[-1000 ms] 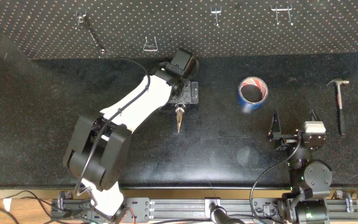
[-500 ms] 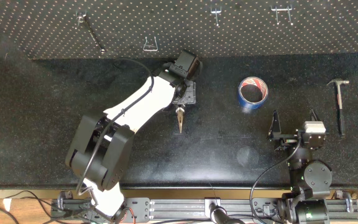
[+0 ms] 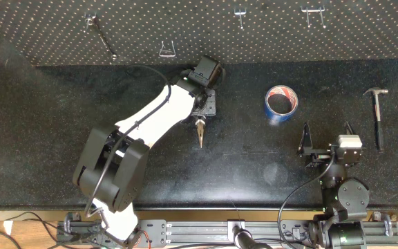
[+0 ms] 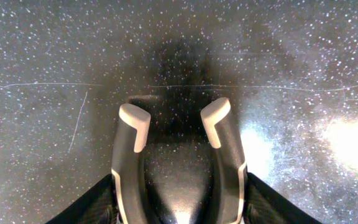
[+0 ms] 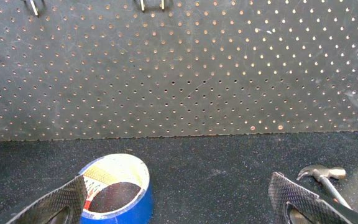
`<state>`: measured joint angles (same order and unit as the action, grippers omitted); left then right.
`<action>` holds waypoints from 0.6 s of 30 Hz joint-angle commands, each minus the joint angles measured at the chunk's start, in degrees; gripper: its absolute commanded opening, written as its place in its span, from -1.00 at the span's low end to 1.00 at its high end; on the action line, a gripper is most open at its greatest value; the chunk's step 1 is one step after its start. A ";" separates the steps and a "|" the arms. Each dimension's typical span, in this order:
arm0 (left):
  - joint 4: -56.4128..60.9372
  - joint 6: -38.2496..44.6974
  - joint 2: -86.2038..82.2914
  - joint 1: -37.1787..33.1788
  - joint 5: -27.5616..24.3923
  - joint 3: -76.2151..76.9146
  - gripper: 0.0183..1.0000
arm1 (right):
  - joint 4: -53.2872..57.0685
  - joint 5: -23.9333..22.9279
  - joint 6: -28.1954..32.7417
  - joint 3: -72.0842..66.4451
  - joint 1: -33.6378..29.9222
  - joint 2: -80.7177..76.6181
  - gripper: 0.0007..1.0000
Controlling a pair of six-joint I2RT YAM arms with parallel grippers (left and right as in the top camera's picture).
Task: Place Tools Onto Pegboard
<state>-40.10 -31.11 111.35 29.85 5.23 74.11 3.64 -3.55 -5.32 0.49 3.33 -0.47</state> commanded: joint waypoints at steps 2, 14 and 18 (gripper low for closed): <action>0.13 -0.15 2.27 0.17 -1.55 0.17 -0.98 | 0.17 -0.50 -0.44 -0.26 -0.20 0.39 0.92; -4.00 10.78 -28.98 0.17 9.29 -0.22 -0.99 | 0.17 -0.50 -0.44 -0.26 -0.20 0.39 0.92; 6.21 22.27 -40.17 -3.26 13.88 -3.30 -0.98 | 0.17 -0.50 -0.44 -0.26 -0.20 0.39 0.92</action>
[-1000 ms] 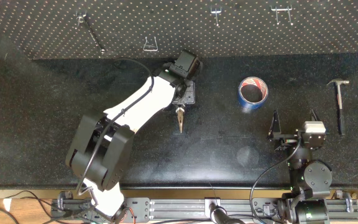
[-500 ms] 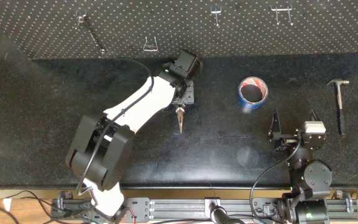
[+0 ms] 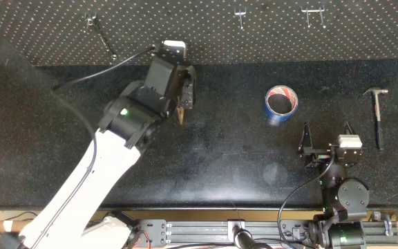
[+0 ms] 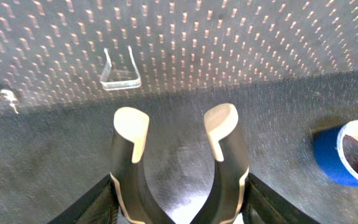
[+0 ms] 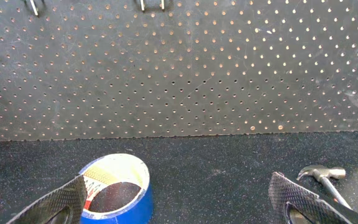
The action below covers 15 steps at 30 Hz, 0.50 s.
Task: Place Tools Onto Pegboard
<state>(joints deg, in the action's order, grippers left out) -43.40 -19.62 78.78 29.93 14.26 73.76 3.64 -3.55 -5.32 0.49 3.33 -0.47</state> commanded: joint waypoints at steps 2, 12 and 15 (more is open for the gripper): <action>20.22 10.78 -15.04 -6.19 2.01 -13.62 -0.98 | 0.15 -0.50 -0.44 -0.26 -0.20 0.39 0.92; 74.82 17.59 -4.22 -7.41 3.98 -32.44 -0.98 | 0.17 -0.50 -0.44 -0.26 -0.20 0.39 0.92; 81.18 17.62 -0.50 -9.27 3.96 -32.13 -0.98 | 0.17 -0.50 -0.44 -0.26 -0.20 0.39 0.92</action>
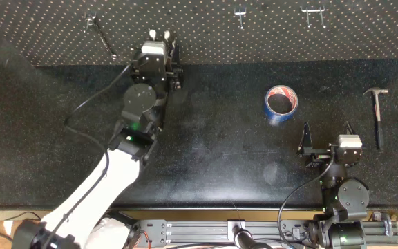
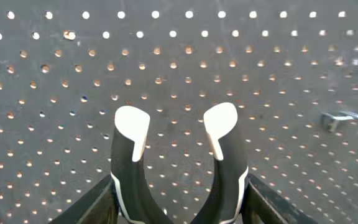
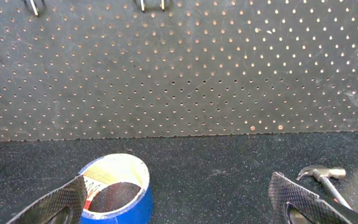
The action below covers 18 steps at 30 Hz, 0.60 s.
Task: Place Tools Onto Pegboard
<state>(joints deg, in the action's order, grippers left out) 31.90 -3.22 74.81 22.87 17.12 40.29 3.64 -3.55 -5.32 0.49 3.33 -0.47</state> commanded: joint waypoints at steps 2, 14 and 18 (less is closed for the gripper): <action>6.73 1.29 5.49 -3.26 1.09 2.97 -0.98 | 0.17 -0.50 -0.44 -0.26 -0.20 0.39 0.92; 6.75 2.25 17.59 -4.50 0.22 13.35 -0.98 | 0.17 -0.50 -0.44 -0.26 -0.20 0.39 0.92; 6.51 2.27 19.10 -5.01 0.24 13.35 -0.98 | 0.17 -0.50 -0.44 -0.26 -0.20 0.39 0.92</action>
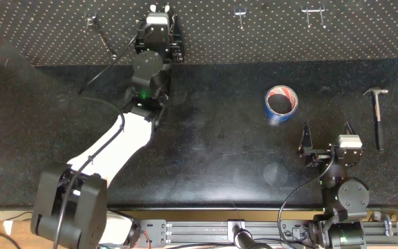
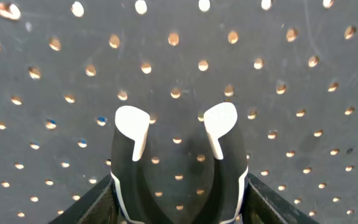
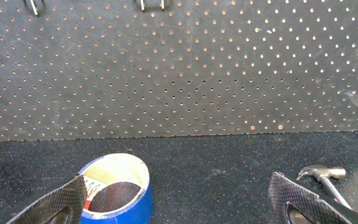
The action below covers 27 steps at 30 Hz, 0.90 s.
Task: Place Tools Onto Pegboard
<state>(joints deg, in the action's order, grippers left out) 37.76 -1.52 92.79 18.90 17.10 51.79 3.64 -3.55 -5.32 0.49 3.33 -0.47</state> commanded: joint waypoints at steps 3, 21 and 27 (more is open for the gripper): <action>0.50 0.55 1.14 -2.14 0.22 1.86 -0.98 | 0.17 -0.50 -0.44 -0.26 -0.20 0.39 0.92; -4.04 0.52 3.15 -2.08 -3.80 1.86 0.28 | 0.17 -0.50 -0.44 -0.26 -0.20 0.39 0.92; -4.66 0.52 3.15 -2.08 -3.39 1.86 0.85 | 0.17 -0.50 -0.44 -0.26 -0.20 0.39 0.92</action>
<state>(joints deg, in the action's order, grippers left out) 33.21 -1.30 95.90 17.02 13.72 52.23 3.64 -3.55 -5.32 0.49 3.33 -0.47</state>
